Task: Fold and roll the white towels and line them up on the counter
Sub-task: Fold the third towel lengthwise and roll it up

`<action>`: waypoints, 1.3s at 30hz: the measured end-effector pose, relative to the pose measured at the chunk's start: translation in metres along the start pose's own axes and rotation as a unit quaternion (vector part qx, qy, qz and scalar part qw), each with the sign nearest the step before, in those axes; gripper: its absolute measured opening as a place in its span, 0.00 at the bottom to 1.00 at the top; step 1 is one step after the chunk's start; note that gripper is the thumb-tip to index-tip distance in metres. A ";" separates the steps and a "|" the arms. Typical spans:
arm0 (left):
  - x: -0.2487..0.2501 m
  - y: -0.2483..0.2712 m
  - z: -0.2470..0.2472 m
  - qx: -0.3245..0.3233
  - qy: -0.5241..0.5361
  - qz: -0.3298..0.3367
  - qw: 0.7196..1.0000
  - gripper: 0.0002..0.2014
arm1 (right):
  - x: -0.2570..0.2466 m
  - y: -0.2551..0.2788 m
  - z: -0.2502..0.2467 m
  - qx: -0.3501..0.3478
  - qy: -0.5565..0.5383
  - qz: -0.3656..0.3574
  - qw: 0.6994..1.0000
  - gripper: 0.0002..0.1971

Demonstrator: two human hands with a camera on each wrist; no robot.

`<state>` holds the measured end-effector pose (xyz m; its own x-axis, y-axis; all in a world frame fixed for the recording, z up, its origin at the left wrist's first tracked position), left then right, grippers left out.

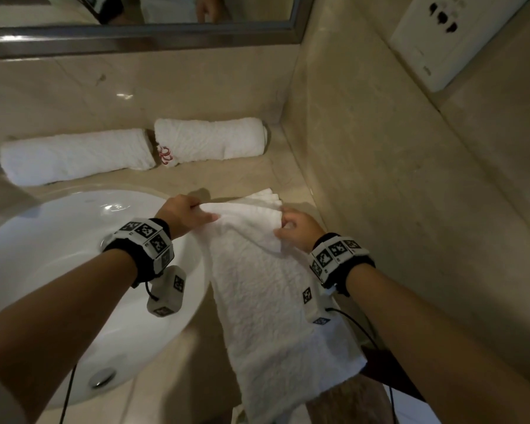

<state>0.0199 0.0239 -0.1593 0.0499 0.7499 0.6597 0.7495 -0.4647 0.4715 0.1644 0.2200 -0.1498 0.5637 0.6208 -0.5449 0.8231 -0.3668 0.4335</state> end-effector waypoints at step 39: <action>-0.011 -0.005 -0.009 -0.056 0.020 0.081 0.995 0.23 | -0.007 -0.055 0.010 0.122 -0.120 0.087 0.981 0.12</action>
<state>0.0101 0.0135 -0.1636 0.1364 0.6428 0.7538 0.6554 -0.6291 0.4179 0.1158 0.2290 -0.1773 0.6729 0.3643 -0.6438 0.6886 -0.6264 0.3652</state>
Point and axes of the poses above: each hand's wrist, its own y-axis away from the middle knuckle, its own z-axis out of the palm, x = y × z, the point moved 1 cm from there along -y, towards the middle knuckle, and after that the axes turned 11 degrees about y, right-handed, at the moved point
